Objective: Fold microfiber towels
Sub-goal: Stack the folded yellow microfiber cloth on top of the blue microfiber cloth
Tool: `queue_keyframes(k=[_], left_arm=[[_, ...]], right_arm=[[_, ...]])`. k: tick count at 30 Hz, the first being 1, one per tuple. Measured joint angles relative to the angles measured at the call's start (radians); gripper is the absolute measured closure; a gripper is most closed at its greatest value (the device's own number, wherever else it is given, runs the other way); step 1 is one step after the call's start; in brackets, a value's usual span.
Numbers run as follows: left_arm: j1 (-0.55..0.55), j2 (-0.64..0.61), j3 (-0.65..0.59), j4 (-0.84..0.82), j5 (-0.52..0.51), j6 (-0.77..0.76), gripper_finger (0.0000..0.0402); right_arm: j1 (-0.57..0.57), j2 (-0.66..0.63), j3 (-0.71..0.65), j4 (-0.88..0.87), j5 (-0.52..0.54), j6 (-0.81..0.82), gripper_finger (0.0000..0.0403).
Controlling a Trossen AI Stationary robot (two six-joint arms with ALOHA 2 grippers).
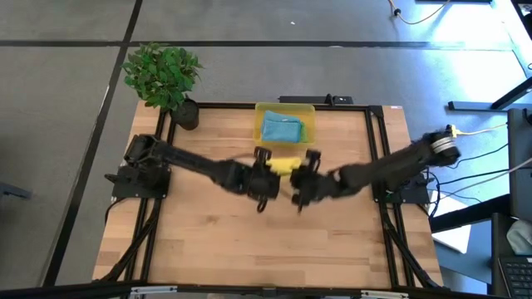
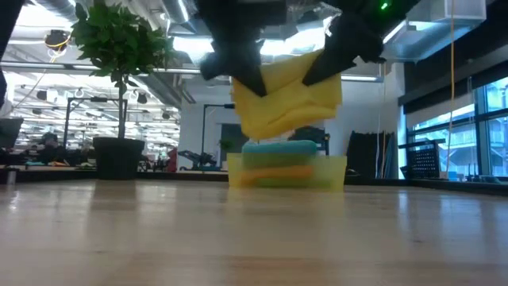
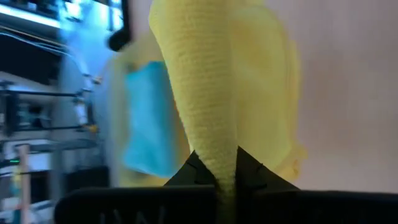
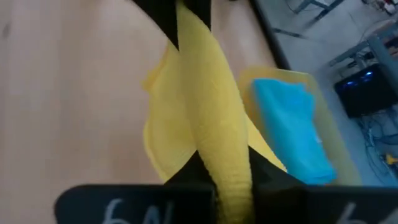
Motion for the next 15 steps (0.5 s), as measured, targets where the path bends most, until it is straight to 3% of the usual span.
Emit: queue_keyframes(k=[7, 15], left_arm=[[0.237, -0.065, -0.006, 0.198, 0.019, 0.322, 0.0401], [0.512, -0.071, -0.006, 0.366, 0.278, 0.541, 0.0401]], right_arm=[[-0.313, -0.175, -0.142, 0.254, -0.162, -0.276, 0.0387], [-0.647, -0.157, -0.146, 0.384, -0.415, -0.456, 0.0387]])
